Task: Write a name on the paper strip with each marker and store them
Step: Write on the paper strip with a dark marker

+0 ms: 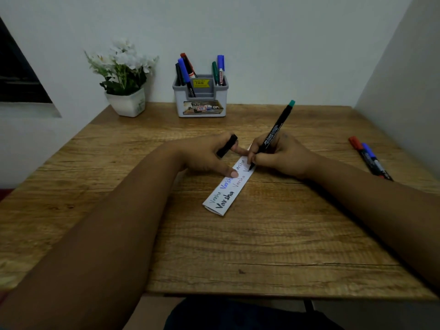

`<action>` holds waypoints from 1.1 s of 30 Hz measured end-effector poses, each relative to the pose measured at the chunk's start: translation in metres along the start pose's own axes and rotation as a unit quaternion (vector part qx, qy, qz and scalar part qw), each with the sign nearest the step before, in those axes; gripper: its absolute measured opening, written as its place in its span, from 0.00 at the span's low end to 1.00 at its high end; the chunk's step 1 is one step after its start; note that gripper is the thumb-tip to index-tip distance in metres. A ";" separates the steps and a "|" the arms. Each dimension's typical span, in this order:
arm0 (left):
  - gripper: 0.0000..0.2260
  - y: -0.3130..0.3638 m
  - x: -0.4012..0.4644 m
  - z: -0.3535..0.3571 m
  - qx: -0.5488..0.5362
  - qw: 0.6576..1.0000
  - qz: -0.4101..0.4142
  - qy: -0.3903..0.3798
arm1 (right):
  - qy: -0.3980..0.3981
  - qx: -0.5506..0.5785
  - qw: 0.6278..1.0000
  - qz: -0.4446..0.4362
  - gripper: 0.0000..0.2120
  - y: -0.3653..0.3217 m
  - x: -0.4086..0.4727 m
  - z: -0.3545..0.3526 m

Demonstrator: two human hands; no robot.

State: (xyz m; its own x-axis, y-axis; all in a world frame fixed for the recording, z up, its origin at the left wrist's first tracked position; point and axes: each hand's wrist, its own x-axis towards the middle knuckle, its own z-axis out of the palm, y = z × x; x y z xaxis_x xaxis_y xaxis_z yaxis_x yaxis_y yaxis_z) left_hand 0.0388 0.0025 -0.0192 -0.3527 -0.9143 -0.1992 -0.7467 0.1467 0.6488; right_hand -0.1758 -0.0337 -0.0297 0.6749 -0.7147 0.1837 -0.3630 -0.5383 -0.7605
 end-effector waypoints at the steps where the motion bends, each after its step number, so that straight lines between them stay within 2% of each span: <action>1: 0.28 0.001 0.000 0.000 0.002 1.000 -0.001 0.002 | 0.011 0.016 1.000 0.005 0.10 0.000 0.000 -0.001; 4: 0.27 0.004 -0.002 0.000 0.005 1.000 -0.002 0.006 | 0.037 0.034 0.999 0.016 0.10 0.003 0.001 -0.003; 9: 0.29 0.005 -0.003 0.000 0.012 1.000 0.000 0.012 | 0.018 -0.006 1.000 0.017 0.09 0.002 0.001 -0.001; 15: 0.26 0.002 -0.002 0.000 0.014 1.000 -0.001 0.011 | 0.008 -0.008 1.000 0.021 0.07 0.000 0.001 -0.001; 24: 0.32 0.004 -0.003 0.000 0.020 1.000 -0.008 0.008 | 0.026 0.003 0.999 0.020 0.08 0.001 0.001 -0.002; 33: 0.31 0.006 -0.004 0.000 0.017 1.000 -0.007 0.014 | 0.023 -0.023 0.999 0.017 0.07 0.002 0.002 -0.002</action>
State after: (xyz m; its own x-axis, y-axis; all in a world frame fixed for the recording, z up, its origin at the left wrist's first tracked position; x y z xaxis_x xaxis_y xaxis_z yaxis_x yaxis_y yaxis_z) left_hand 0.0355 0.0075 -0.0141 -0.3267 -0.9263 -0.1877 -0.7708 0.1461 0.6201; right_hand -0.1764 -0.0365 -0.0294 0.6320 -0.7522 0.1865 -0.4162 -0.5325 -0.7371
